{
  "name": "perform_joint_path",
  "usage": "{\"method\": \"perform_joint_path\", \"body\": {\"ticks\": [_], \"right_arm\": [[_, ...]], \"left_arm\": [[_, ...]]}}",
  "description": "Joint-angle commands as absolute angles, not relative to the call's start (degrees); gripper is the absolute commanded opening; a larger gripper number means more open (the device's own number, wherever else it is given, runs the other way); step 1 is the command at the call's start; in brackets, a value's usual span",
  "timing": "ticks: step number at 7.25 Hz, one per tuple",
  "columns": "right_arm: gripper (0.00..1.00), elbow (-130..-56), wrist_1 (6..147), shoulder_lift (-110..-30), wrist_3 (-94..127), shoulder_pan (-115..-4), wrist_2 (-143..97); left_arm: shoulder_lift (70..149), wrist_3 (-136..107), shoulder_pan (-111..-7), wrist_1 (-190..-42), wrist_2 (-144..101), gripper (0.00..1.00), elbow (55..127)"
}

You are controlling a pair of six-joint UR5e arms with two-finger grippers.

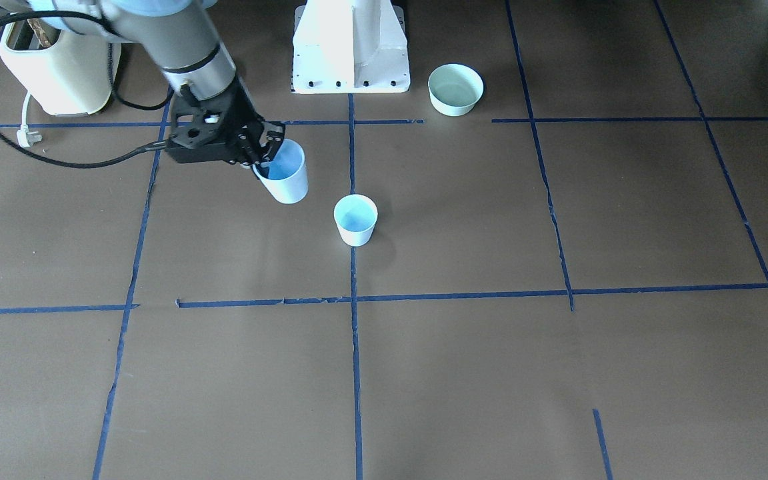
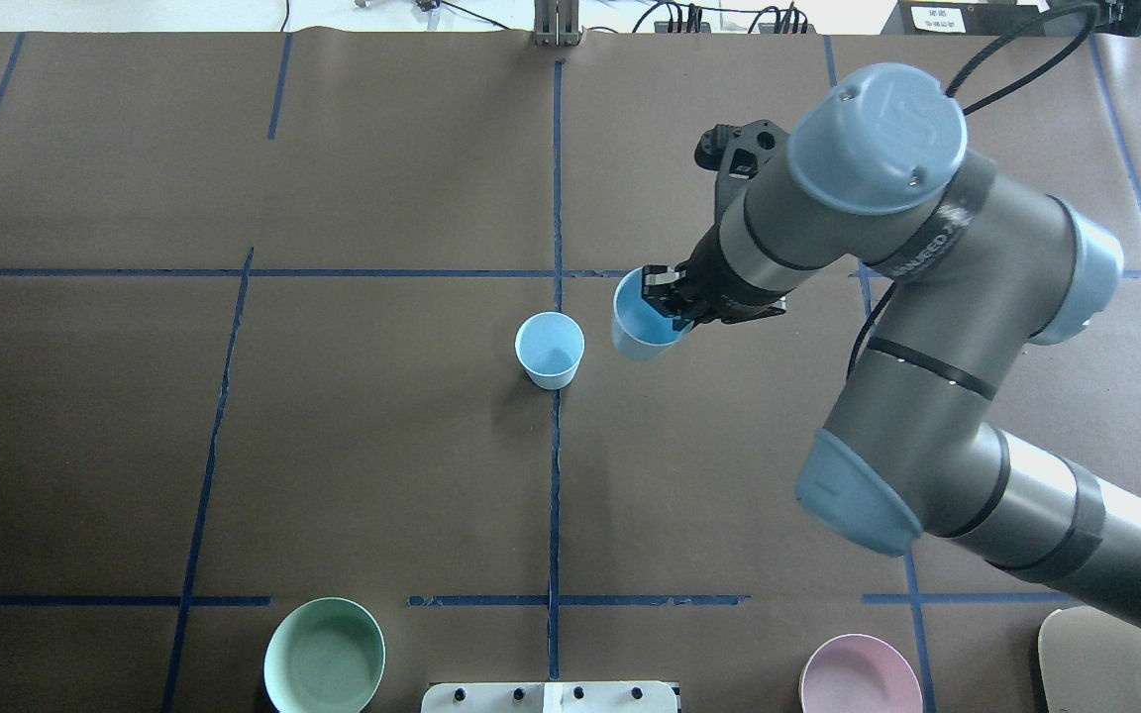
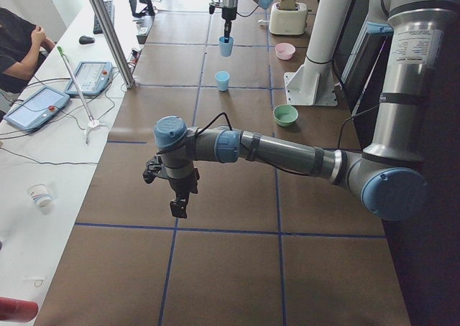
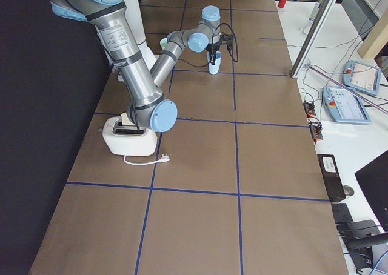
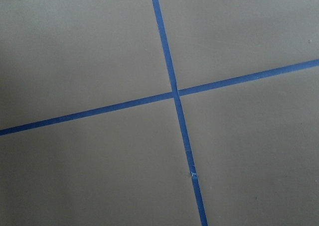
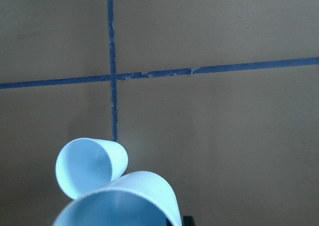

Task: Stack blue cups with both arms
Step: 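Carry the held blue cup with the right gripper over the center cup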

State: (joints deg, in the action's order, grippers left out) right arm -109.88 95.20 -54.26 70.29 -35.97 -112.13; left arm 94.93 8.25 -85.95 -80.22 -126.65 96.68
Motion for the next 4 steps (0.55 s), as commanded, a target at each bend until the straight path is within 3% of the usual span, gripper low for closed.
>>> {"method": "perform_joint_path", "body": {"ticks": [1, 4], "right_arm": [[0.00, -101.2, 96.5, -45.6, 71.8, -32.0, -107.2], [0.00, -98.2, 96.3, -44.7, 71.8, -32.1, -107.0]], "left_arm": [[94.9, 8.3, -86.0, -80.2, -126.7, 1.00, 96.6], [94.9, 8.3, -86.0, -80.2, -126.7, 1.00, 96.6]]}}
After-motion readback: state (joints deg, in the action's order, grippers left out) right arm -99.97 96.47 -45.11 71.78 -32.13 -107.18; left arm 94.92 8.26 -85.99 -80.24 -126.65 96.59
